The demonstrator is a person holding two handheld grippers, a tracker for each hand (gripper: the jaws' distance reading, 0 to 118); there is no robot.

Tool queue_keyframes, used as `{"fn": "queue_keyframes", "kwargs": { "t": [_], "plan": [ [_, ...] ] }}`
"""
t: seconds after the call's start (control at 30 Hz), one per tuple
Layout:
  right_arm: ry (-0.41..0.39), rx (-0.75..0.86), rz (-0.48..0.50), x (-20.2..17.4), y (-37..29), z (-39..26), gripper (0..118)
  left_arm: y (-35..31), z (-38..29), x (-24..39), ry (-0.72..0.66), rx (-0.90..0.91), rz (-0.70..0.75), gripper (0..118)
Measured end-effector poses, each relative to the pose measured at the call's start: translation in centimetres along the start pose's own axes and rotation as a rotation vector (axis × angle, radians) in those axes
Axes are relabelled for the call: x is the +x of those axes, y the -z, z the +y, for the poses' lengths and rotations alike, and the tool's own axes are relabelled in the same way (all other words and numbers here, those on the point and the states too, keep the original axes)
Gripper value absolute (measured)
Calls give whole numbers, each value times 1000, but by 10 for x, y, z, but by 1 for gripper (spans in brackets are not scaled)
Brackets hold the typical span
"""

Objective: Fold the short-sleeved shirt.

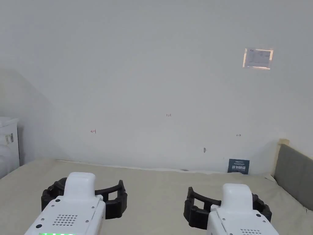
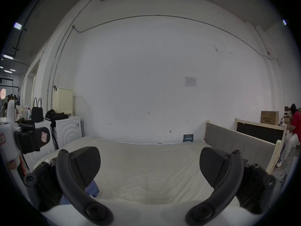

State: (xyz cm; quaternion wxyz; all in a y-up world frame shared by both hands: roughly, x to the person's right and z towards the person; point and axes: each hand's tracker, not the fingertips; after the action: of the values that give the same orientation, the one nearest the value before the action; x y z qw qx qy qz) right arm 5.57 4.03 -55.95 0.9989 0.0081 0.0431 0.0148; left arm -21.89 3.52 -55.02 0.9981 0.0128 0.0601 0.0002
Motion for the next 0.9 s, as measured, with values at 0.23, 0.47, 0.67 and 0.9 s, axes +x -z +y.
{"fn": "queue_keyframes", "kwargs": {
  "t": [0.23,0.47,0.67,0.9],
  "plan": [
    [-6,13,-8,3,-3,1,118,-2,2,-2,-13,6,20,118],
    [4,9,-2,4,-5,2,118,-6,0,-6,-32,23,11,118],
    [8,12,-5,4,-7,2,117,-11,2,-5,-3,42,17,116],
    [-25,-6,-17,3,-7,1,14,-14,-3,3,49,59,23,4]
  ]
}}
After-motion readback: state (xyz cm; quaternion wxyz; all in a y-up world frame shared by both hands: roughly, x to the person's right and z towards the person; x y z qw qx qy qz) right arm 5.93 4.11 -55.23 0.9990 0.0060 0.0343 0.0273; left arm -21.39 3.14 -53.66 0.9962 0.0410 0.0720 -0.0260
